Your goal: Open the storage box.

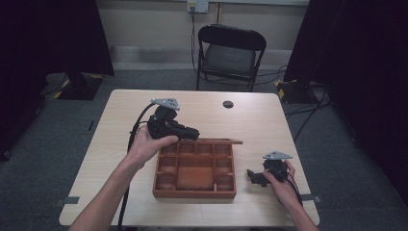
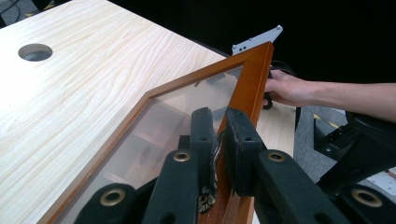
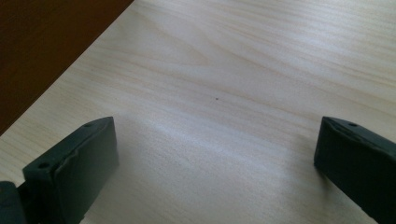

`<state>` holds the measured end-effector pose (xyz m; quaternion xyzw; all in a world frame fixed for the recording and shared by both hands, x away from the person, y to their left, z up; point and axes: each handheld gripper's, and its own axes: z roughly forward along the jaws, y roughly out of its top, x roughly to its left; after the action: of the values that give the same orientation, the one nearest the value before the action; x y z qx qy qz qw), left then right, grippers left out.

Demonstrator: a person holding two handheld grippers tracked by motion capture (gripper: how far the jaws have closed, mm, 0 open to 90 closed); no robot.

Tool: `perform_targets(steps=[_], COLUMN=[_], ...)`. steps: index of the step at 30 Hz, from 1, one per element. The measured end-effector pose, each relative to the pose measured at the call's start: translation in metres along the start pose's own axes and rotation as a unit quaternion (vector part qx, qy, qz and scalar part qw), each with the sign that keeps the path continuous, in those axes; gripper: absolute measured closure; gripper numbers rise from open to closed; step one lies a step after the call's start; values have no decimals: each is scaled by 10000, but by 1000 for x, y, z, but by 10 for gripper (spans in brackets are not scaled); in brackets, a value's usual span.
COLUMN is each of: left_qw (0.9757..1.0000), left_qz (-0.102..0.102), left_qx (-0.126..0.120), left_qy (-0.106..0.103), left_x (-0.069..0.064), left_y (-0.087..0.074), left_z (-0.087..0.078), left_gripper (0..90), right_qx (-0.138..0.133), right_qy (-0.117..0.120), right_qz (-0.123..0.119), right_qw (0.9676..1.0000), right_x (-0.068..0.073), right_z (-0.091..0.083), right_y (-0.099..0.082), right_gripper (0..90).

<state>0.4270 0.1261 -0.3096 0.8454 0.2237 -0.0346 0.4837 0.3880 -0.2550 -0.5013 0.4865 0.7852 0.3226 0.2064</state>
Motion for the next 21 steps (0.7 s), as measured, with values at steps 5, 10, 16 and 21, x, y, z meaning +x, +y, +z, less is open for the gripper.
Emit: perform_targets(steps=[5, 10, 16, 21], left_qw=[10000, 10000, 10000, 9999], left_qz=[46, 33, 35, 85], left_qx=[21, 31, 13, -1], left_qy=[10, 15, 27, 62], left_x=[0, 1, 2, 3], left_y=[2, 3, 5, 7], left_z=[0, 0, -1, -1], left_gripper=[823, 823, 823, 827], right_qx=[4, 10, 8, 9], right_qy=[-2, -2, 0, 2], right_qz=[6, 15, 2, 0], right_qw=[10000, 10000, 10000, 10000], right_x=[0, 0, 0, 0], right_z=[0, 0, 0, 0], right_y=[0, 0, 0, 0], right_gripper=[0, 0, 0, 0])
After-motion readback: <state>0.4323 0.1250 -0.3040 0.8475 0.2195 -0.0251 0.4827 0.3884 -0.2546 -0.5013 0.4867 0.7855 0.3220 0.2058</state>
